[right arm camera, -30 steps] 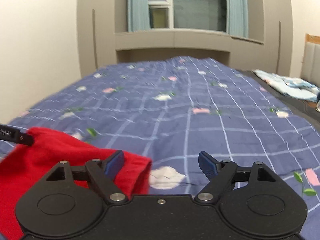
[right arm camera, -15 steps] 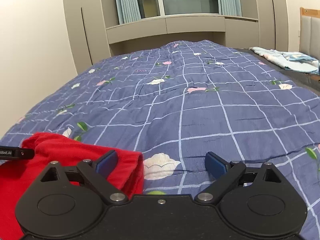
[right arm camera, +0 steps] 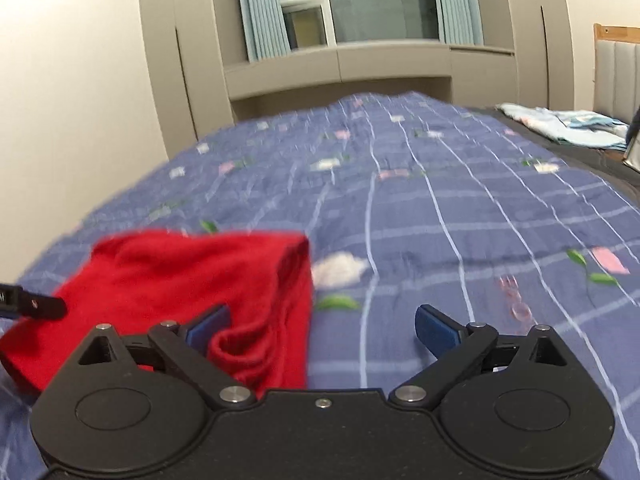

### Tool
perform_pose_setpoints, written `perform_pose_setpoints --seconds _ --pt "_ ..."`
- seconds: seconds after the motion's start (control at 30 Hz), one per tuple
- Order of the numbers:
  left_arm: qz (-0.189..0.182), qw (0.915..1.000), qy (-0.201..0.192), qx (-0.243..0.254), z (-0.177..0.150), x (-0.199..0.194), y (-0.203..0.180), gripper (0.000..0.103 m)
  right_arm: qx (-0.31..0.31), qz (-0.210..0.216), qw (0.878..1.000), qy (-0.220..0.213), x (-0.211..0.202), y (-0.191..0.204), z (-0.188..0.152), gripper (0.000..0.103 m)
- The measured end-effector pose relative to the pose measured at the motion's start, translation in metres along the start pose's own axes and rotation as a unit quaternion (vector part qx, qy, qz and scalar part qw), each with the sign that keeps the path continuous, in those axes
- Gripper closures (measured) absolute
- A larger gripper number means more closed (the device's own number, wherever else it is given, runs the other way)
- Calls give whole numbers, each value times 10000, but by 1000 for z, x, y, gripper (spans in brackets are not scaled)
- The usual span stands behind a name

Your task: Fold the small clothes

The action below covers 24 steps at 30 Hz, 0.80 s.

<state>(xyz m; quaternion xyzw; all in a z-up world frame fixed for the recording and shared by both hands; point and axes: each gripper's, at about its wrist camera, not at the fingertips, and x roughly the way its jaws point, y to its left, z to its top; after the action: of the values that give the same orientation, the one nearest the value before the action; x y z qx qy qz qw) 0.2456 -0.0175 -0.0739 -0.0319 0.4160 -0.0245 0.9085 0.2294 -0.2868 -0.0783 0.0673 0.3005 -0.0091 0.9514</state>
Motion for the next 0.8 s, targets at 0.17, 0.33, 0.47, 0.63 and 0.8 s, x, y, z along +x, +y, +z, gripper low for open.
perform_pose_setpoints --seconds 0.17,0.33,0.47,0.63,0.8 --pt "124 9997 -22 195 -6 4 -6 0 -64 -58 9999 136 9 0 -6 1" --pt "131 9999 -30 5 -8 -11 -8 1 -29 17 10000 -79 0 -2 -8 1" --pt "-24 9998 -53 -180 -19 -32 -8 1 68 92 9995 -310 -20 -2 -13 1" --pt "221 9996 -51 158 -36 -32 -14 1 80 -57 9998 -148 -26 -1 -19 1" --pt "337 9990 -82 283 -39 -28 -22 0 32 -132 9999 29 -20 0 -21 1"
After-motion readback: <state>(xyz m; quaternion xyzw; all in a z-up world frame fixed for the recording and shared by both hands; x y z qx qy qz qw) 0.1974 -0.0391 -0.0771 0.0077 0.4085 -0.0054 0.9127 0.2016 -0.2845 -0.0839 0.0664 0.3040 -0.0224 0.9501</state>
